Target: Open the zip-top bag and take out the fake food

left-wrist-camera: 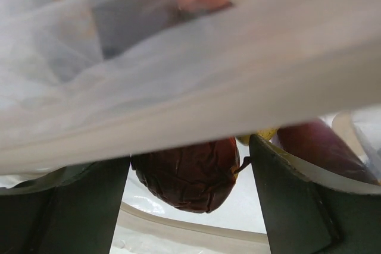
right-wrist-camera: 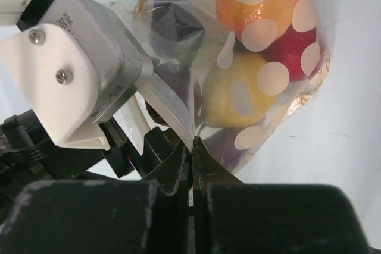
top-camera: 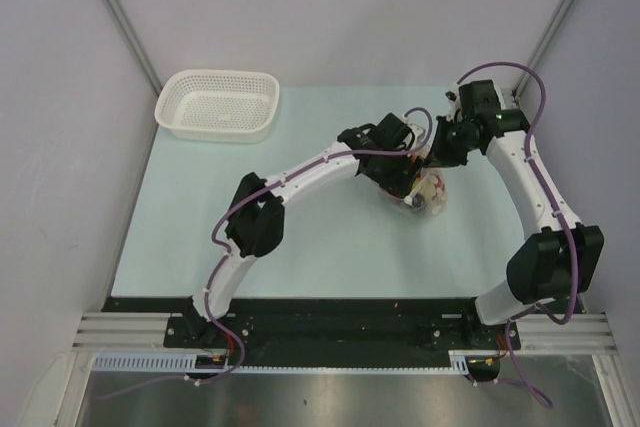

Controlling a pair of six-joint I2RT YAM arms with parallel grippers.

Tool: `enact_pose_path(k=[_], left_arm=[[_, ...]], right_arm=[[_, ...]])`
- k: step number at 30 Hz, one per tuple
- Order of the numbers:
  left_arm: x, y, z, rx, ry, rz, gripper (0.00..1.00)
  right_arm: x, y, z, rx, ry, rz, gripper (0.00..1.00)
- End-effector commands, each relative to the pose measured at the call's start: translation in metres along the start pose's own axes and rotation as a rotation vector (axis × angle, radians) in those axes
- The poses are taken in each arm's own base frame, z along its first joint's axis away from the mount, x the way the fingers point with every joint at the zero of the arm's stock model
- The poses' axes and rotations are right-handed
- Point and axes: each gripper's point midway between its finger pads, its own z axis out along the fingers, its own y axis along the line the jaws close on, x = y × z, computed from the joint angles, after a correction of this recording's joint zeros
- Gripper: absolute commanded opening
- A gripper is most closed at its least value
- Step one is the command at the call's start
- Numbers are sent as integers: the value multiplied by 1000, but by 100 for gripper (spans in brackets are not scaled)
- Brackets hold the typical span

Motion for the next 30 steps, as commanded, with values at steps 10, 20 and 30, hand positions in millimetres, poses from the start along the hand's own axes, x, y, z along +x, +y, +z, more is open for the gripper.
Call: enact_pose_path(k=[10, 20, 30], left_arm=[[7, -4, 18, 38, -14, 31, 41], [-58, -17, -74, 33, -263, 56, 0], [-106, -15, -149, 30, -534, 18, 0]], right_arm=[[-2, -1, 27, 60, 8, 5, 0], [-2, -9, 20, 100, -24, -38, 0], [-9, -18, 17, 150, -72, -47, 0]])
